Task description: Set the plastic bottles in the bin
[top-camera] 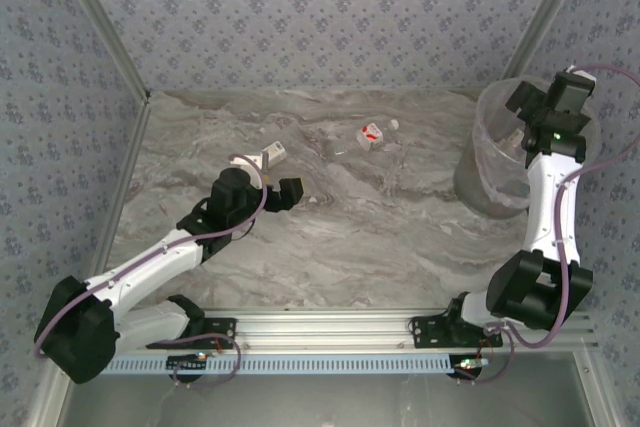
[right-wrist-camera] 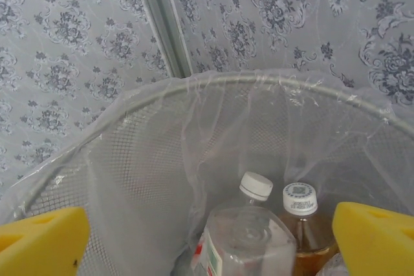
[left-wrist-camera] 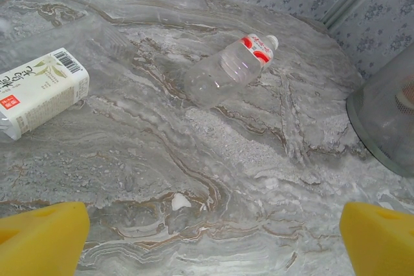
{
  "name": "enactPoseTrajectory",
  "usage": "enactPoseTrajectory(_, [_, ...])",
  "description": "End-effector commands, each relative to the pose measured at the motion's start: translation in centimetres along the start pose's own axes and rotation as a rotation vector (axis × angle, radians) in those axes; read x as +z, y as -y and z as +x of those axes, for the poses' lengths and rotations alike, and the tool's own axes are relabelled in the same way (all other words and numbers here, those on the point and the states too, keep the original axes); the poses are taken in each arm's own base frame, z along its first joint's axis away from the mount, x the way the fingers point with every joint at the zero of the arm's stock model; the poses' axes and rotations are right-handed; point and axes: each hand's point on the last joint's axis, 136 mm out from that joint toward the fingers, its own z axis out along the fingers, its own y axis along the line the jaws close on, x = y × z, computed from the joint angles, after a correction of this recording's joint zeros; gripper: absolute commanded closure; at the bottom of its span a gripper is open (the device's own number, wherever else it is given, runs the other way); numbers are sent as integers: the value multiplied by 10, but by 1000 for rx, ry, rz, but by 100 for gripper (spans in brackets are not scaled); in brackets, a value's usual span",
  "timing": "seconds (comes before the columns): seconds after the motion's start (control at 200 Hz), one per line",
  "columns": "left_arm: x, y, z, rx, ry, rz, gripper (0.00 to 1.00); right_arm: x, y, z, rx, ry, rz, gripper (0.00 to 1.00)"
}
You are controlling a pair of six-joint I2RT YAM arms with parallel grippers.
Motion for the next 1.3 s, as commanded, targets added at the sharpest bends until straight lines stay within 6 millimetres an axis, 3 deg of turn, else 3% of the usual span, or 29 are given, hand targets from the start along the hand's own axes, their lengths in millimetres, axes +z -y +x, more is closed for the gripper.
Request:
enactPoseTrajectory(0.0, [-2,1,-6,7,20,-6,1,-26,2,-25,21,67,0,0])
enactPoseTrajectory(0.28, [0,-8,-4,-5,12,-51,1,-44,-19,-32,20,95,-92,0])
enactPoseTrajectory(0.61, [0,-39,-3,0,-46,-194,1,-70,-71,-30,-24,93,-257,0])
enactPoseTrajectory(1.089, [12,-91,-14,89,-233,-382,0,-128,-152,16,-126,20,-576,0])
enactPoseTrajectory(1.294, [29,-111,-21,100,-344,-384,0,-151,-173,44,-105,-27,-727,0])
